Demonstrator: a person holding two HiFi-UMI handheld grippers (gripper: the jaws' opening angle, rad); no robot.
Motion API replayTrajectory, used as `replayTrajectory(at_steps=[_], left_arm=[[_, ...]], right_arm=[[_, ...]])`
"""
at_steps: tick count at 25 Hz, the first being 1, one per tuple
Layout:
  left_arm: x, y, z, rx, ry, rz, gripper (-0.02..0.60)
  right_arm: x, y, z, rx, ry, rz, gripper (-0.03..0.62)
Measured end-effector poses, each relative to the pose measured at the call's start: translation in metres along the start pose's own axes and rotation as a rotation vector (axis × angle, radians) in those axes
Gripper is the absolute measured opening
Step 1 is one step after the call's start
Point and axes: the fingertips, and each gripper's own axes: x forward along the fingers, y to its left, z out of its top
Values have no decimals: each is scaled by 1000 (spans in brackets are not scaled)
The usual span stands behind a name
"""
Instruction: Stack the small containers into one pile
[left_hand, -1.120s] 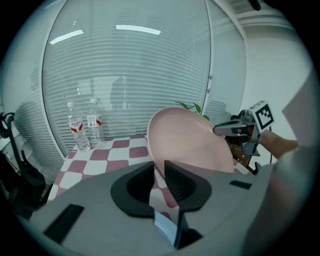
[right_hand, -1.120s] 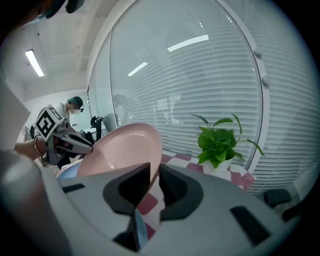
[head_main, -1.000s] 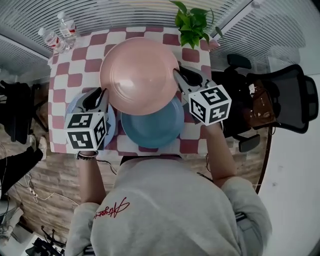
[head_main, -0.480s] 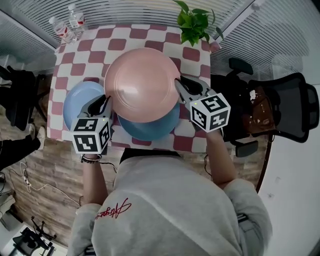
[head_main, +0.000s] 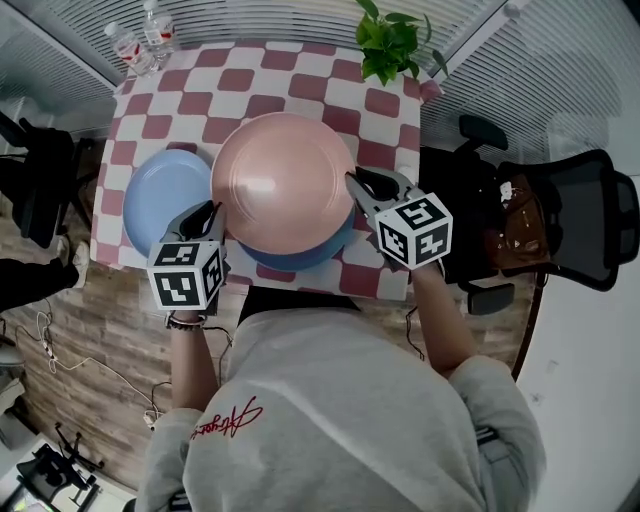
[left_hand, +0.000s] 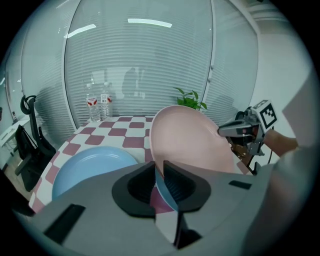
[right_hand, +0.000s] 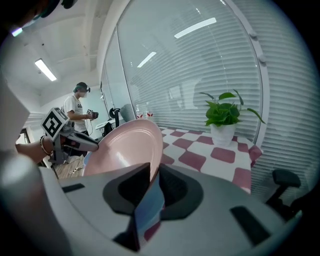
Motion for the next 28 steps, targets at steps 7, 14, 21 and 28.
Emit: replayTrajectory(at_steps=[7, 14, 21, 28], left_arm=[[1, -2, -18, -13, 38, 22, 52], [7, -5, -33, -3, 85, 29, 50], [13, -8, -41, 4, 116, 21, 51], [21, -9, -45, 29, 140, 29, 52]], right_arm=[[0, 4, -26, 15, 54, 22, 52], [0, 5, -45, 24, 93, 26, 48], [0, 3, -57, 46, 119, 19, 49], [3, 0, -66, 68, 130, 12, 51]])
